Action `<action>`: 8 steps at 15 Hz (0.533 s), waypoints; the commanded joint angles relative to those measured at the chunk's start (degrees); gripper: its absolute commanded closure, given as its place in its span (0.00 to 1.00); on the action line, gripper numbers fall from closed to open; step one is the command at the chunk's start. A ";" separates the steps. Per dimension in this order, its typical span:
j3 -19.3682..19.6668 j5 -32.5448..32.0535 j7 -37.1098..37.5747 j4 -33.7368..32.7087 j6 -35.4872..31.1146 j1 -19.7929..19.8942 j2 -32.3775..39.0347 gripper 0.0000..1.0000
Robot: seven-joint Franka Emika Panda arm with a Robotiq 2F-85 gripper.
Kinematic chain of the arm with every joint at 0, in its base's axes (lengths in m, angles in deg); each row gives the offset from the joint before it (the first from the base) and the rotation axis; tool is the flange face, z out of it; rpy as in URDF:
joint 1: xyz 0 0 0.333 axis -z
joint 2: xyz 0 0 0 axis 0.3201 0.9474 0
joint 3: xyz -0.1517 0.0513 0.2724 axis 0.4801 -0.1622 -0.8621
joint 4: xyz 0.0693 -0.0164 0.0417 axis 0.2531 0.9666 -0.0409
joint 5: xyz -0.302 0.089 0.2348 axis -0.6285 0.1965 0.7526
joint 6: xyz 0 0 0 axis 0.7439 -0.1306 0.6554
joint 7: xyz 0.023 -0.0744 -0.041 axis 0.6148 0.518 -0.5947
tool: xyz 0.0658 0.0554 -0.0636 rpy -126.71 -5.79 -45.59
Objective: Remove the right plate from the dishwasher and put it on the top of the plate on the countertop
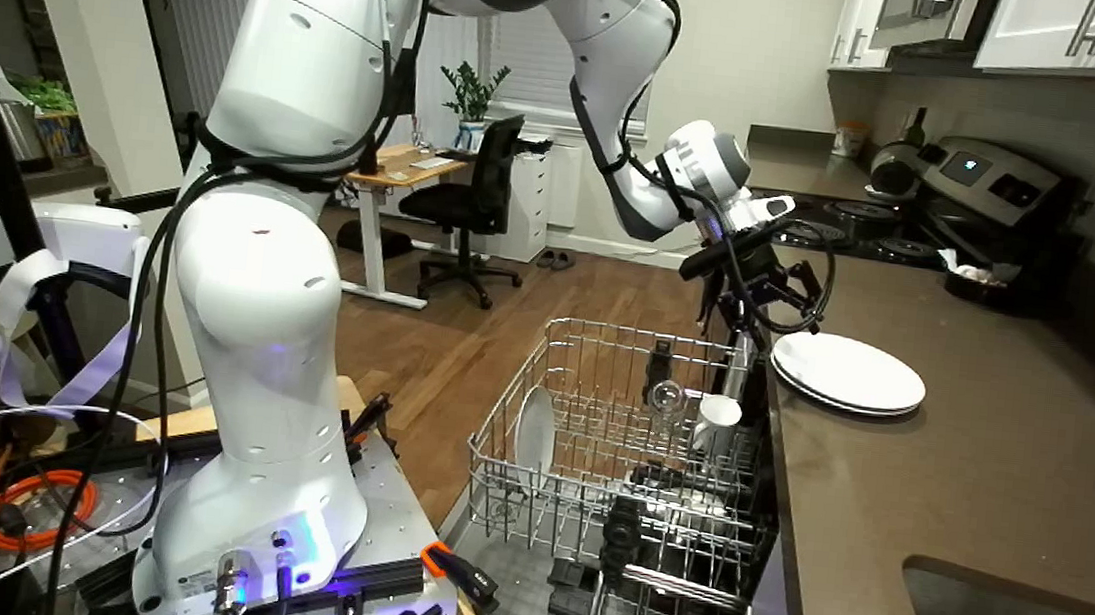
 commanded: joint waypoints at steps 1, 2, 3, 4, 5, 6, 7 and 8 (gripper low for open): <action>-1.10 4.26 -4.51 3.24 0.05 -0.05 -4.01 0.10; -1.38 5.09 -4.95 4.23 0.74 -0.53 -5.25 0.08; -1.59 6.05 -5.52 4.97 1.12 -0.83 -6.18 0.08; -2.06 7.14 -5.97 6.30 1.81 -1.18 -7.81 0.07; -2.39 8.14 -6.39 7.25 2.17 -1.41 -8.99 0.06; -2.79 9.30 -6.80 8.53 3.17 -1.81 -10.60 0.00; -3.15 10.36 -7.30 9.56 3.68 -2.04 -12.00 0.02; -3.48 11.31 -7.49 10.76 4.73 -2.51 -13.57 0.00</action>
